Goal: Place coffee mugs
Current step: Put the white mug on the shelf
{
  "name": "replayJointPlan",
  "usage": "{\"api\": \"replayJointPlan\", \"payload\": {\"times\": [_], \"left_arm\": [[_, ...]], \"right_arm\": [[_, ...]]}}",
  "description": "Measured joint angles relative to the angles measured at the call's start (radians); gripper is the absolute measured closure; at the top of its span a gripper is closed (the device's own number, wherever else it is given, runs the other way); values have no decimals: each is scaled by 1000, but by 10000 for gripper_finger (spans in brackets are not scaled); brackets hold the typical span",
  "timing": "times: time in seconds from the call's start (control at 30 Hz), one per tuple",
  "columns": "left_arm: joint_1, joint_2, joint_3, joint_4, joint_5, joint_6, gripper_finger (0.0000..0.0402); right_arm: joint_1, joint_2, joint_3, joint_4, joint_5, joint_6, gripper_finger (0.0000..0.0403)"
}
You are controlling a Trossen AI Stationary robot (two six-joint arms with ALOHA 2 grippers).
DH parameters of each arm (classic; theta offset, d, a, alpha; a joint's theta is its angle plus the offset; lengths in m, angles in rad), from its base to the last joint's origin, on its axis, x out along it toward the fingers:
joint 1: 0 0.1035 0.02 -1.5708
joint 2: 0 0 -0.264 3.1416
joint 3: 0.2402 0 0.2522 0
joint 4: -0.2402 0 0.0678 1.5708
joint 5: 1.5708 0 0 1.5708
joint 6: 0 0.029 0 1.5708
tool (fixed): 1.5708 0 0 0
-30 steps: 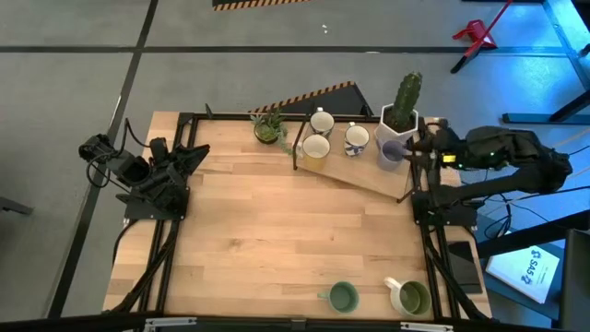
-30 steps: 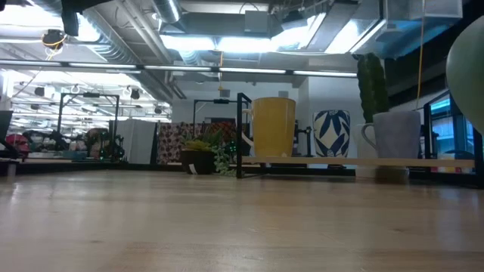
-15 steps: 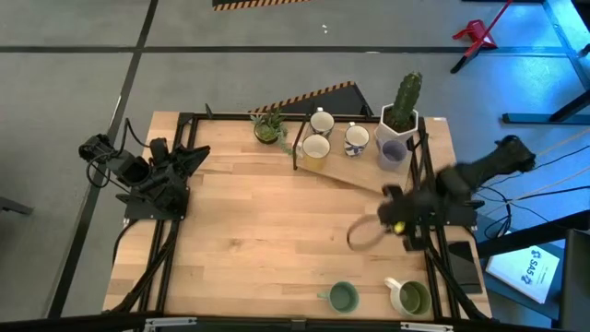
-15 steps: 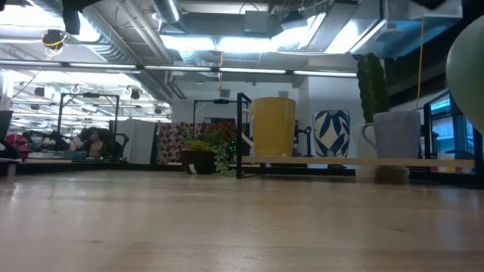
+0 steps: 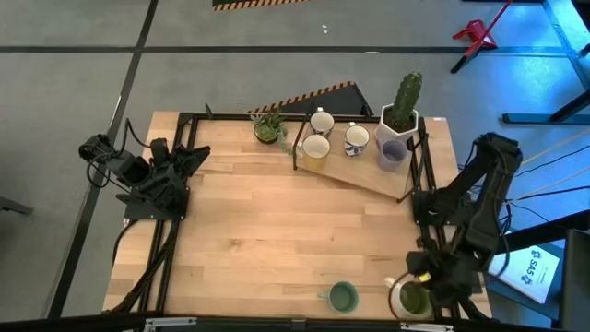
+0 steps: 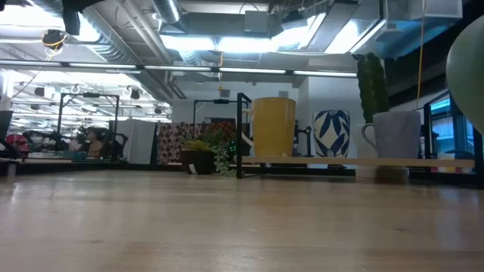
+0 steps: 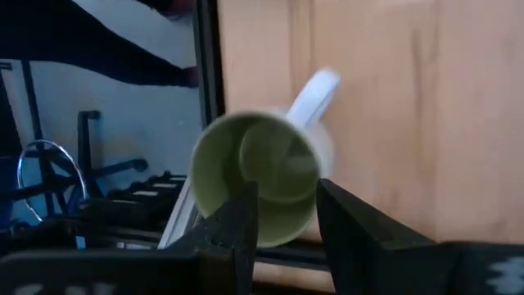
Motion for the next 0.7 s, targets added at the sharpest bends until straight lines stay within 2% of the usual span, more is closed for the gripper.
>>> {"api": "replayJointPlan", "payload": {"times": [0.23,0.57,0.7], "left_arm": [[0,0,0,0,-1,-1,259],[0,0,0,-9,-11,0,259],[0,0,0,-10,-11,0,259]], "right_arm": [[58,74,-5,12,7,34,292],[56,129,-5,-27,15,32,292],[56,132,-40,14,11,32,292]]}}
